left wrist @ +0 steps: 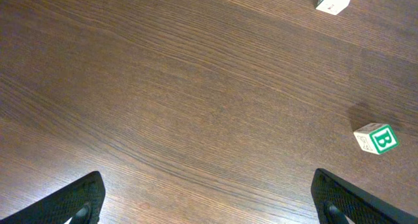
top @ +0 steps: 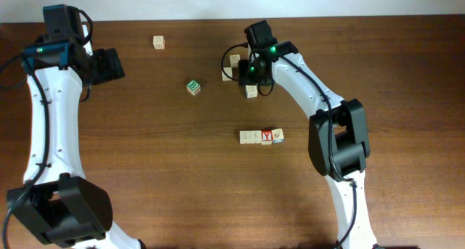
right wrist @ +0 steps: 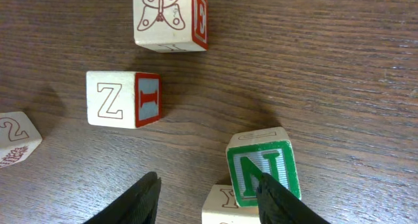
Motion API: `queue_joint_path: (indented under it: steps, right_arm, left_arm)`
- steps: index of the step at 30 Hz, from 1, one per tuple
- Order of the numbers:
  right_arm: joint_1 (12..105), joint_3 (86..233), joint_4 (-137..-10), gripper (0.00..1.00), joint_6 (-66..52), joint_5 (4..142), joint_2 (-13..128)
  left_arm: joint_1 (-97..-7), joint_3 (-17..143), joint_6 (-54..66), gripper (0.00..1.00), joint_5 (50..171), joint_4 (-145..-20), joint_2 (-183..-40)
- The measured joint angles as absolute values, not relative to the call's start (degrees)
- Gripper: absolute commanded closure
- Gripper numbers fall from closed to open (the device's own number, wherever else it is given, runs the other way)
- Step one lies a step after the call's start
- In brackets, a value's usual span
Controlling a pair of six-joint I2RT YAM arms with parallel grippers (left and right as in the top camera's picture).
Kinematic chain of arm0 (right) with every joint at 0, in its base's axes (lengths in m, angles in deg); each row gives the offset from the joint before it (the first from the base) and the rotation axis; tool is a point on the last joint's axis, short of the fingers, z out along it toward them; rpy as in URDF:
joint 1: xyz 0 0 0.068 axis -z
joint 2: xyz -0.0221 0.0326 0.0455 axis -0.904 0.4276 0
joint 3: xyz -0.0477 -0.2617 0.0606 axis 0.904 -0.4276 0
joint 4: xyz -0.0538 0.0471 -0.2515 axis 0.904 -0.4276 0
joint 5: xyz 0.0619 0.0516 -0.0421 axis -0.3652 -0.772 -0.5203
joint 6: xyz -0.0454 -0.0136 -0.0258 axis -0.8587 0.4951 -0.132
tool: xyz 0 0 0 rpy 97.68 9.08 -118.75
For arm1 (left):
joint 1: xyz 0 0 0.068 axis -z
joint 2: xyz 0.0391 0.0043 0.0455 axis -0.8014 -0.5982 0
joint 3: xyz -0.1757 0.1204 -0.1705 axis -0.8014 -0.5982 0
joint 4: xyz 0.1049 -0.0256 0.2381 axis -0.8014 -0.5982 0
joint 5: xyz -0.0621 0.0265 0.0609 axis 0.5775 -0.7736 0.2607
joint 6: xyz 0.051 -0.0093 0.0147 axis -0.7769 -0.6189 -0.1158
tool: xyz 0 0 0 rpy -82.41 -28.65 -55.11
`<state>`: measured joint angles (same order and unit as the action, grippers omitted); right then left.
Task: Rotate 5 blocks
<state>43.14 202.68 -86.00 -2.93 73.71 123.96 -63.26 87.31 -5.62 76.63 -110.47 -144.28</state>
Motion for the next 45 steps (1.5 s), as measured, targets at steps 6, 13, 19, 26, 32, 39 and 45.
queue_joint_path:
  steps: [6, 13, 19, 26, 32, 39, 45]
  right_arm:
    - [43.1, 203.7, -91.1, 0.6, -1.8, 73.7, 124.0]
    - [43.1, 211.0, -102.0, 0.6, 0.0, 73.7, 125.7]
    - [43.1, 213.0, -108.9, 0.7, 4.5, 74.0, 125.7]
    - [41.9, 213.0, -110.7, 0.56, 12.6, 77.8, 125.7]
    - [39.0, 213.0, -109.4, 0.55, 17.7, 81.8, 126.4]
    - [38.4, 213.0, -108.8, 0.63, 19.7, 83.9, 128.1]
    - [38.4, 213.0, -108.4, 0.7, 20.0, 83.9, 129.4]
  left_arm:
    - [-63.3, 87.3, -5.6, 0.01, 76.7, -110.5, -144.3]
    - [-63.3, 87.3, -5.6, 0.01, 76.6, -110.5, -144.3]
    - [-63.3, 87.3, -5.6, 0.01, 76.6, -110.5, -144.3]
    - [-63.3, 87.3, -5.6, 0.01, 76.6, -110.5, -144.3]
    - [-63.3, 87.3, -5.6, 0.01, 76.6, -110.5, -144.3]
    - [-63.3, 87.3, -5.6, 0.01, 76.6, -110.5, -144.3]
    - [-63.3, 87.3, -5.6, 0.01, 76.6, -110.5, -144.3]
